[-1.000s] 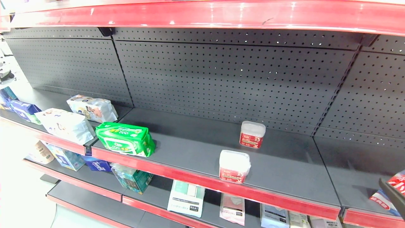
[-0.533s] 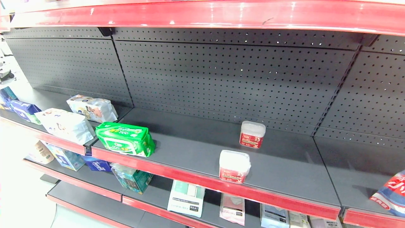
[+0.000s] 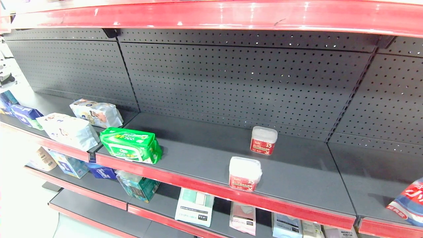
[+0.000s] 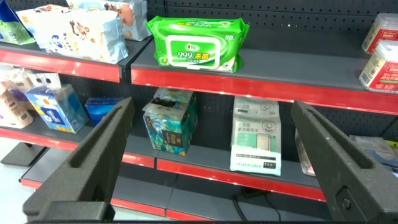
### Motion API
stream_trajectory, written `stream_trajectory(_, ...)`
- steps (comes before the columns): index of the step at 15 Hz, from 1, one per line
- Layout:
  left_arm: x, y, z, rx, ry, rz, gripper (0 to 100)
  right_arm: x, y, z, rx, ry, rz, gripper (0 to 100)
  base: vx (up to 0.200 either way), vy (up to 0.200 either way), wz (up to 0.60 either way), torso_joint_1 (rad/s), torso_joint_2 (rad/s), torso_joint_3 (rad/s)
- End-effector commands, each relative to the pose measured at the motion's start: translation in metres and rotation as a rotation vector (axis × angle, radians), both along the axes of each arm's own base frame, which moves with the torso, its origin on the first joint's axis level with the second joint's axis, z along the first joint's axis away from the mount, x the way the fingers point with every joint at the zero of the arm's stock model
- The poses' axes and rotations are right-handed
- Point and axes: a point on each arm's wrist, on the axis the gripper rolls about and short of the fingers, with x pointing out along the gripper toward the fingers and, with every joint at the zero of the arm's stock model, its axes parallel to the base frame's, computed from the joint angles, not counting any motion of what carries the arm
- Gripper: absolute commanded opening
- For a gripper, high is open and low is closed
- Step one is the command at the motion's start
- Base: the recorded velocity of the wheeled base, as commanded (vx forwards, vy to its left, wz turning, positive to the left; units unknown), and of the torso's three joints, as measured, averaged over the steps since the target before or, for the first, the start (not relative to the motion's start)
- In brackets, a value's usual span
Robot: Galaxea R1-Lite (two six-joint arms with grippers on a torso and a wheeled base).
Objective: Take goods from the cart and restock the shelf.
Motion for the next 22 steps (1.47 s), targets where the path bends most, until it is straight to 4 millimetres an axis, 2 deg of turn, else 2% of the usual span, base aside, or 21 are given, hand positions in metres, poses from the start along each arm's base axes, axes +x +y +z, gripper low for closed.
stream_trajectory(1,0.0002,0.0000,0.0000,0.000,0.002,0.000,100,-0.0008,0.0020,-0.0038,-0.059,-0.001,0.090,100,0.000,0.000,0.00,0.000,0.00,0.000)
stream_trajectory(3,0.0002,0.0000,0.0000,0.000,0.002,0.000,100,-0.0010,0.0019,-0.0065,-0.036,0.024,0.084,100,0.000,0.000,0.00,0.000,0.00,0.000)
stream_trajectory(4,0.0000,0.0000,0.0000,0.000,0.000,0.000,100,-0.0012,0.0002,-0.0082,-0.014,0.041,0.003,100,0.000,0.000,0.00,0.000,0.00,0.000)
stream_trajectory(13,0.0002,0.0000,0.0000,0.000,0.002,0.000,100,-0.0013,-0.0001,-0.0098,0.028,0.052,-0.007,100,0.000,0.000,0.00,0.000,0.00,0.000)
stream_trajectory(22,0.0002,0.0000,0.0000,-0.001,0.002,0.000,100,-0.0014,0.0000,-0.0093,0.028,0.051,-0.004,100,0.000,0.000,-0.60,0.006,0.00,0.000)
